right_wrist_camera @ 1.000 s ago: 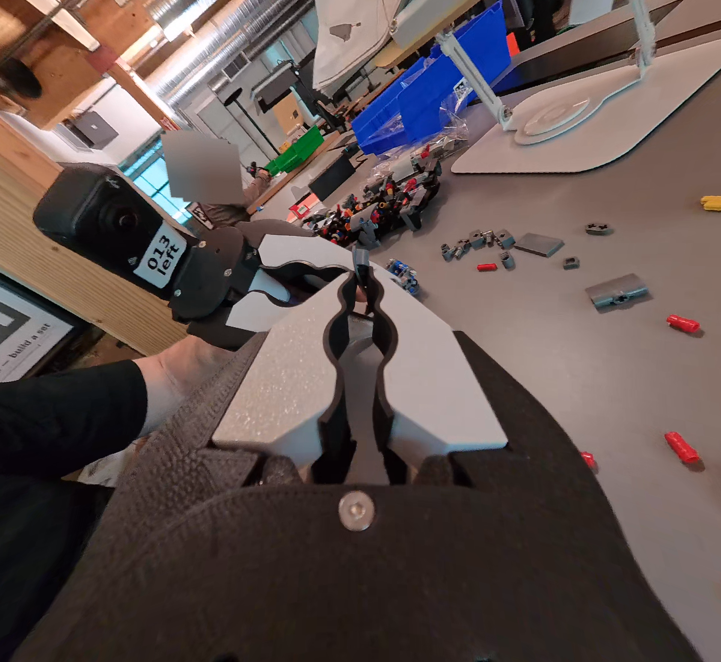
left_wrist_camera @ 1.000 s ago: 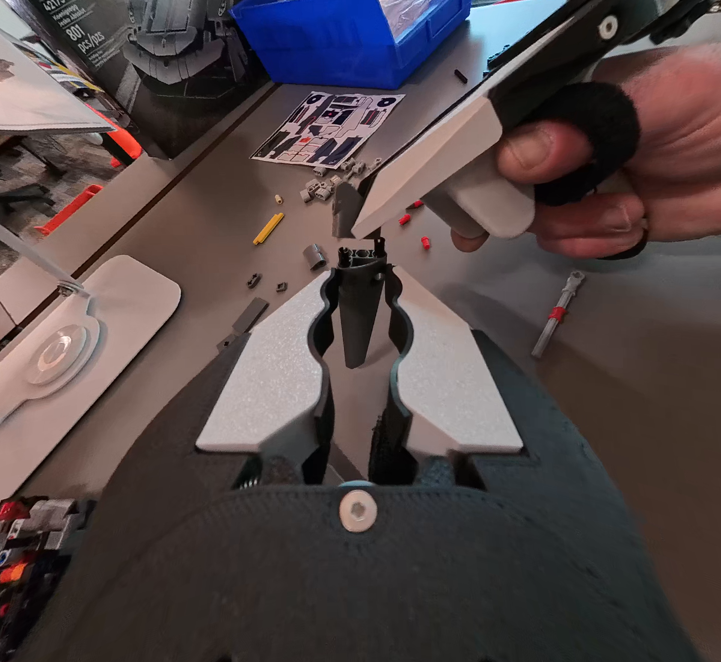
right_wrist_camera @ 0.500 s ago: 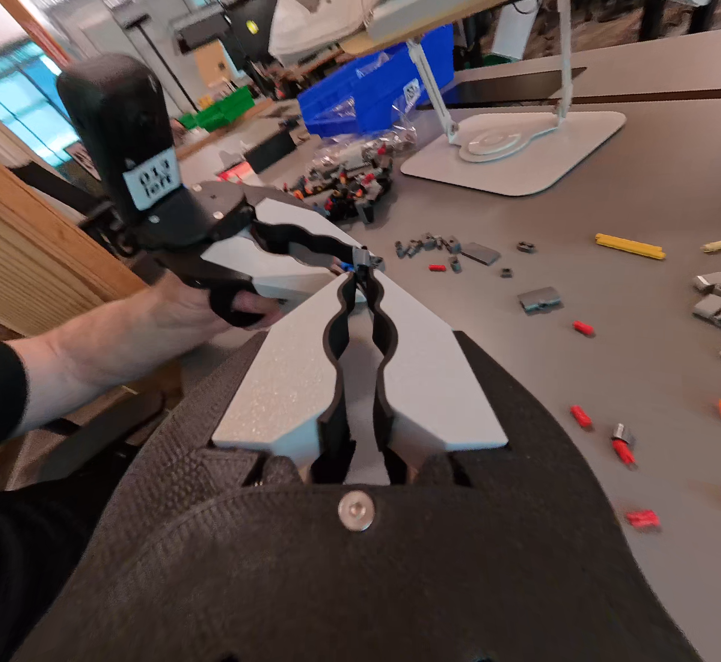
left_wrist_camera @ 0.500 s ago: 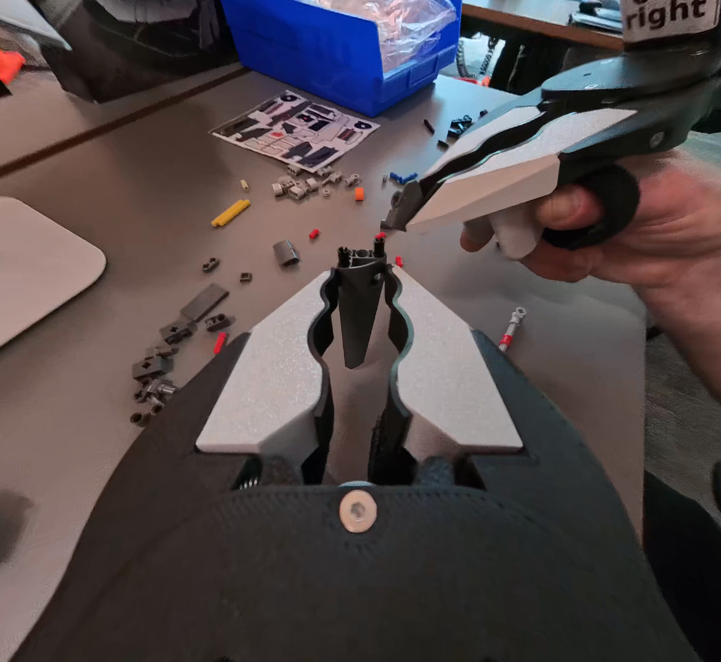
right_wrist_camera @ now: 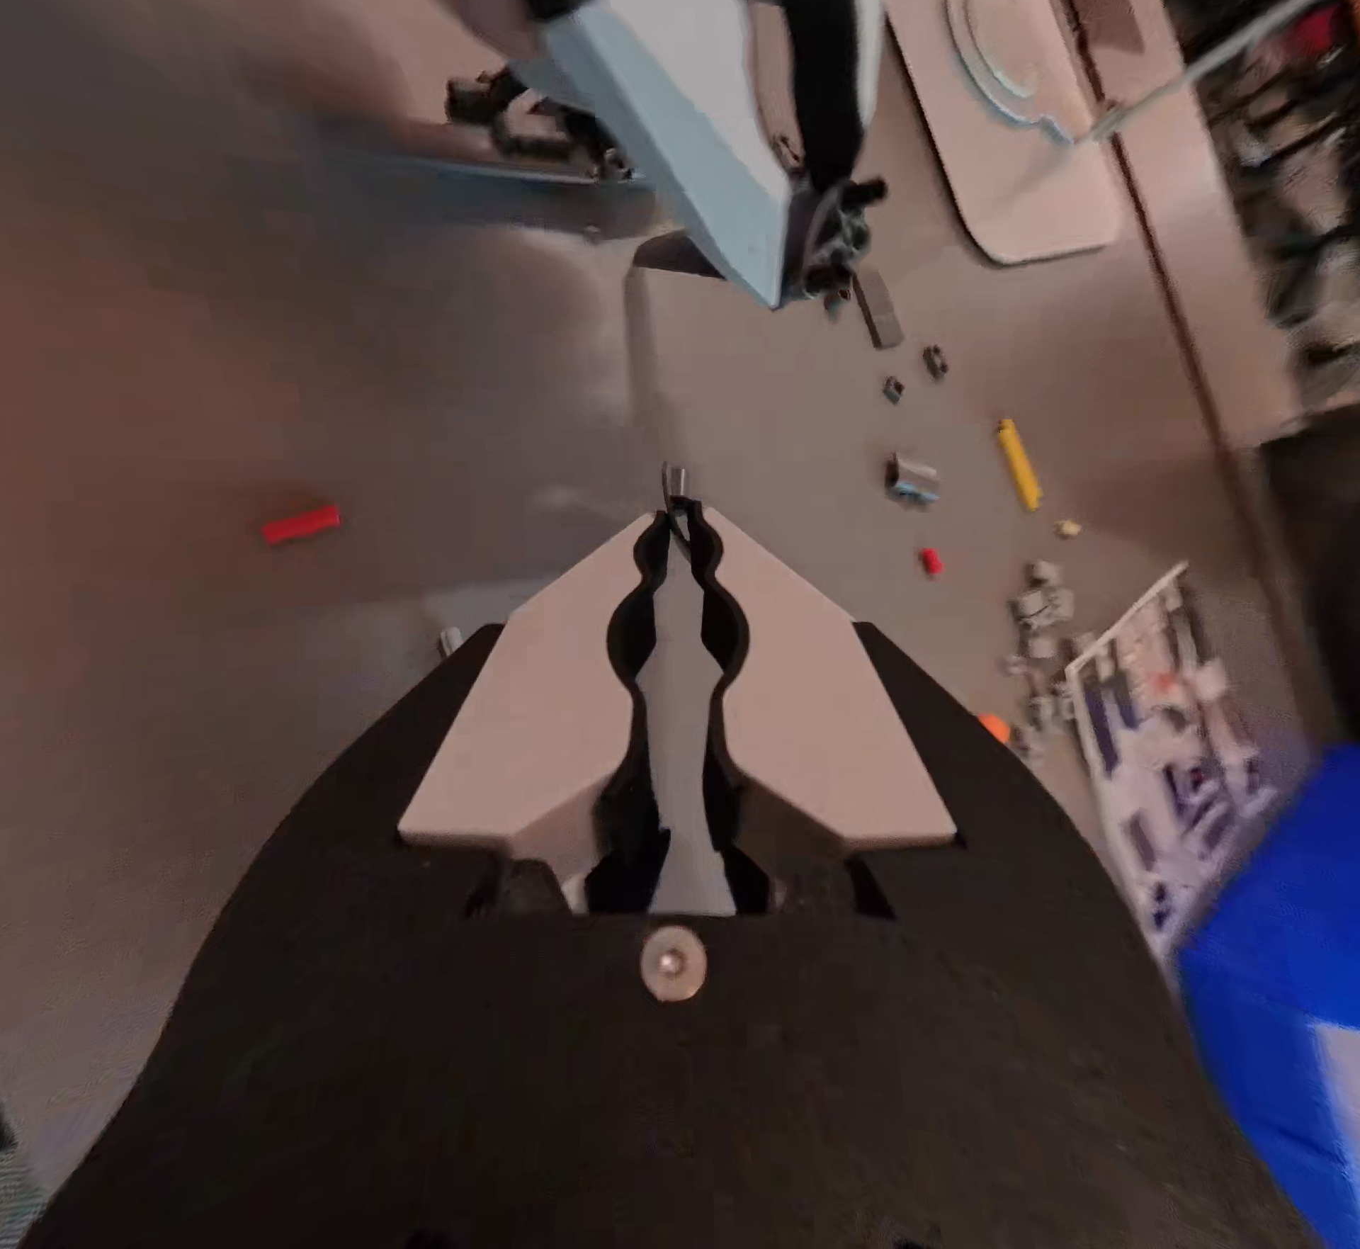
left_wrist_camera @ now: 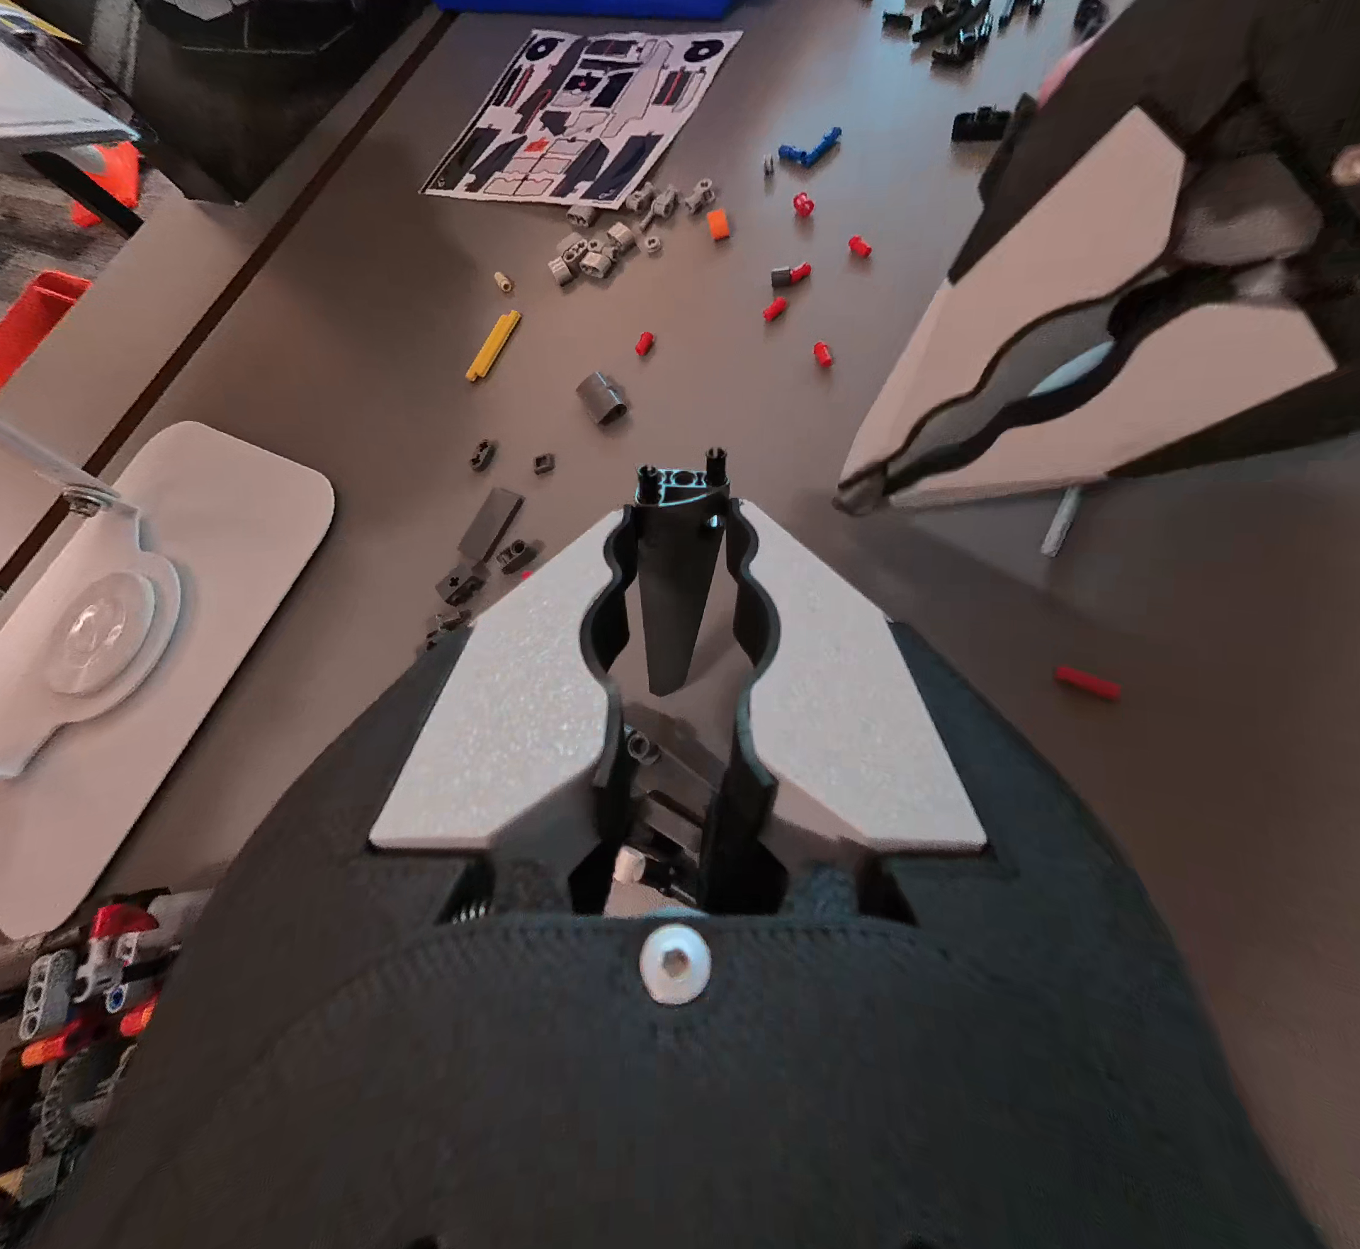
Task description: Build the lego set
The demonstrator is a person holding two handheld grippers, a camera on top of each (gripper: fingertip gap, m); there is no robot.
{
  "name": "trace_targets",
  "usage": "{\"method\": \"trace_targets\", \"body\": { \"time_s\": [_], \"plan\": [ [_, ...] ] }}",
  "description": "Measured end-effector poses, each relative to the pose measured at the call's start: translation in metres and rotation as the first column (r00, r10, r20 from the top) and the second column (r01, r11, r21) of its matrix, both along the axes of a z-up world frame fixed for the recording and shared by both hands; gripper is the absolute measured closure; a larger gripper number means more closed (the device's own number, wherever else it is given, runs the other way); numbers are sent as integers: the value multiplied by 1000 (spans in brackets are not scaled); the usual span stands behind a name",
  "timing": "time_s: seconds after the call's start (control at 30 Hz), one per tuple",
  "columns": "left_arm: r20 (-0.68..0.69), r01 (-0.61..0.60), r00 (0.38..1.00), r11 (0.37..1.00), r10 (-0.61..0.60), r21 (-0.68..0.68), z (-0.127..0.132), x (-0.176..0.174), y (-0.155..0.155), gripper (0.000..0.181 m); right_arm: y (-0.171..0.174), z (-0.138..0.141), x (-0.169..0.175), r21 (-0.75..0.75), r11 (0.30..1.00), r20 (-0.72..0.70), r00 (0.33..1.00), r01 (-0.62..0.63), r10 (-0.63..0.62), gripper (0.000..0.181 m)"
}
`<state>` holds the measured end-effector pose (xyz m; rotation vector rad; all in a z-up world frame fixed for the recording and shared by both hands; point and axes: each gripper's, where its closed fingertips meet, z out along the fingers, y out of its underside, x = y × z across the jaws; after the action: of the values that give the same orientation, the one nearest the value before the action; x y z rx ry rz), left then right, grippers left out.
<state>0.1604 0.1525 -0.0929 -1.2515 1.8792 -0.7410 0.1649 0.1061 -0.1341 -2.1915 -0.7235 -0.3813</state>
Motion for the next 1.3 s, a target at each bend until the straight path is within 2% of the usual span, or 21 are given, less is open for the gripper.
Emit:
{"method": "trace_targets", "body": {
  "time_s": [0.1,0.2,0.37,0.53,0.6,0.7,0.8,0.83,0.93,1.03,1.2,1.23,1.3],
  "plan": [
    [-9,7,1000,1000,-7,25,-5,-2,-2,160,-1,-16,-10,-54,998,23,999,-33,34,178],
    [-17,15,1000,999,-14,49,-7,-3,-3,160,-4,-17,-18,-71,996,-57,997,-48,44,174],
    [-19,26,1000,998,-24,65,-7,-3,-3,160,-11,-2,-26,-64,995,-195,978,-82,68,152],
    [61,15,998,998,-19,56,5,-1,-5,160,-6,34,-15,78,997,-368,929,-21,48,154],
    [126,31,992,999,-31,8,19,0,-11,160,1,41,-10,131,991,-345,938,6,40,147],
    [251,88,967,985,-48,-149,47,1,-24,160,15,50,-17,199,980,-365,929,22,53,134],
    [345,142,938,951,-40,-276,69,-1,-32,160,27,59,-19,259,964,-387,921,64,43,132],
    [362,155,931,941,-38,-302,73,-1,-34,161,30,64,-22,283,957,-392,918,65,54,134],
    [388,167,921,927,-25,-336,79,-2,-38,161,34,75,-22,351,933,-357,933,80,54,167],
    [430,198,902,923,-40,-329,90,-6,-42,163,31,85,-22,395,916,-376,922,72,89,181],
    [487,227,868,949,-94,-220,101,-14,-46,158,23,97,-31,413,911,-471,857,7,207,181],
    [494,231,863,952,-105,-202,103,-16,-45,152,21,100,-34,417,909,-504,830,-8,238,181],
    [490,221,865,957,-103,-188,103,-18,-38,151,15,107,-37,438,898,-547,778,-48,309,181]
  ]
}}
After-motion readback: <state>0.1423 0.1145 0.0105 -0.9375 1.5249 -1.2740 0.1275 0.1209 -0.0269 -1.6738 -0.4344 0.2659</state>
